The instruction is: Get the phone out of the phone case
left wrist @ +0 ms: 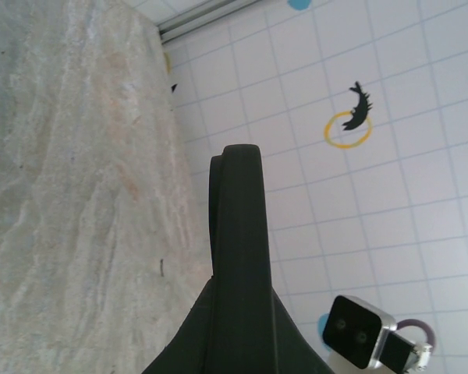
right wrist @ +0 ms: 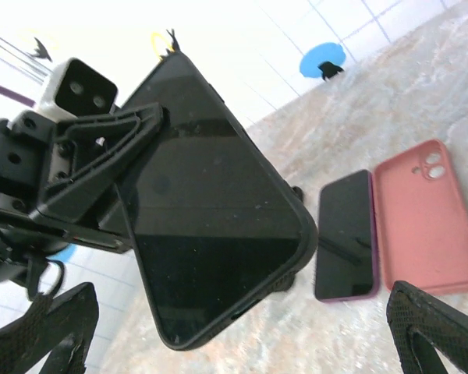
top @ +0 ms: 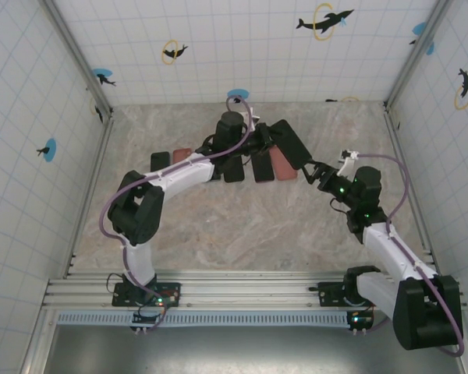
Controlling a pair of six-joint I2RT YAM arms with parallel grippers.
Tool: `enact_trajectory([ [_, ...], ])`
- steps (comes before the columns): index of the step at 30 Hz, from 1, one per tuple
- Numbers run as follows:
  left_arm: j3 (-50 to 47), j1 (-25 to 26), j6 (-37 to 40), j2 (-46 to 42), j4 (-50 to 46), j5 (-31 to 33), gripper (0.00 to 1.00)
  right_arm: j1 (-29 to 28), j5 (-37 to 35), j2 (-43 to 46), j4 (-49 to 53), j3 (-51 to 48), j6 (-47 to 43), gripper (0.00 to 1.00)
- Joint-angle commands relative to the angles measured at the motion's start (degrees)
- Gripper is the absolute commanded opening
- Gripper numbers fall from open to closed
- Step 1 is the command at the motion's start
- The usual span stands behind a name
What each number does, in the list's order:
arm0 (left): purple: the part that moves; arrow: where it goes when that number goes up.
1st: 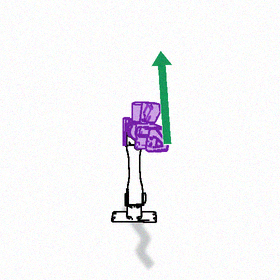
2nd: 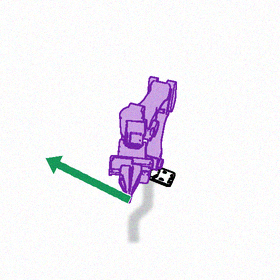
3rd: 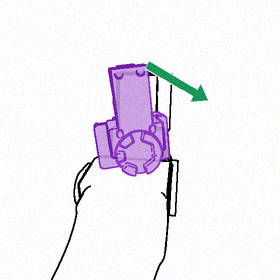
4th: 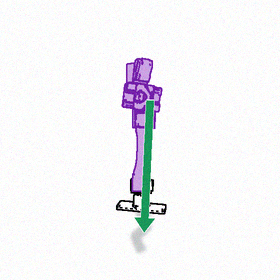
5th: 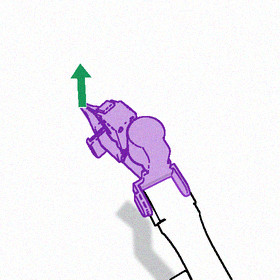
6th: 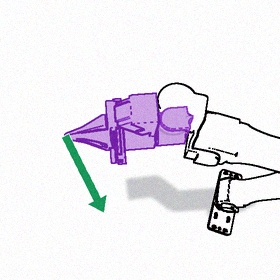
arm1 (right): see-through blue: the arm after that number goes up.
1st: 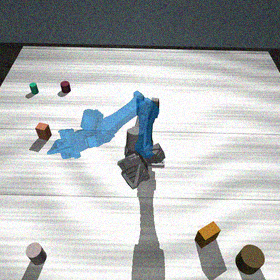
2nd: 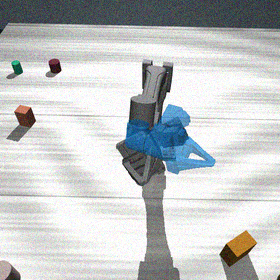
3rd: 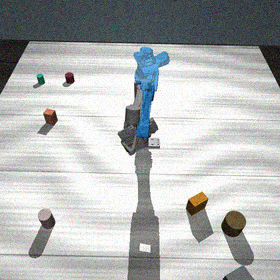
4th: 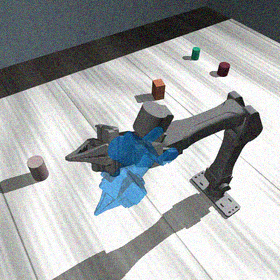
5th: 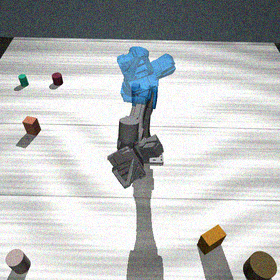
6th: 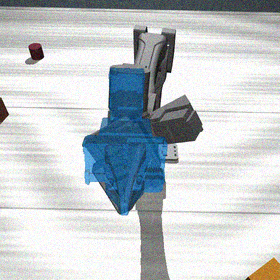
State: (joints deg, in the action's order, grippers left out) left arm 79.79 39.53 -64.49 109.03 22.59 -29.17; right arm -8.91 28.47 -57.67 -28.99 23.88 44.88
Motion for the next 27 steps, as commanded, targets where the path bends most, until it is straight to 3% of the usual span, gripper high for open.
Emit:
enact_trajectory([
  [1, -1.3, -0.7, -5.5, -3.2, 9.3, -1.2, 0.11, -0.8, -1.7, 0.3, -8.9, -2.4, 8.5, 0.97],
  [6, -1.6, -0.7, -7.6, -3.7, 11.3, -1.2, 0.11, -2.4, 2.1, -2.2, -17.3, -2.7, 13.0, 0.96],
  [14, -2.6, -0.7, -10.9, -3.4, 15.6, -1.0, 0.11, -4.0, 4.6, -6.2, -29.0, -5.0, 22.3, 0.52],
  [27, -4.4, -0.9, -13.8, -3.8, 19.1, -1.0, 0.11, -4.8, 4.6, -8.3, -33.2, -4.4, 24.7, 0.32],
])
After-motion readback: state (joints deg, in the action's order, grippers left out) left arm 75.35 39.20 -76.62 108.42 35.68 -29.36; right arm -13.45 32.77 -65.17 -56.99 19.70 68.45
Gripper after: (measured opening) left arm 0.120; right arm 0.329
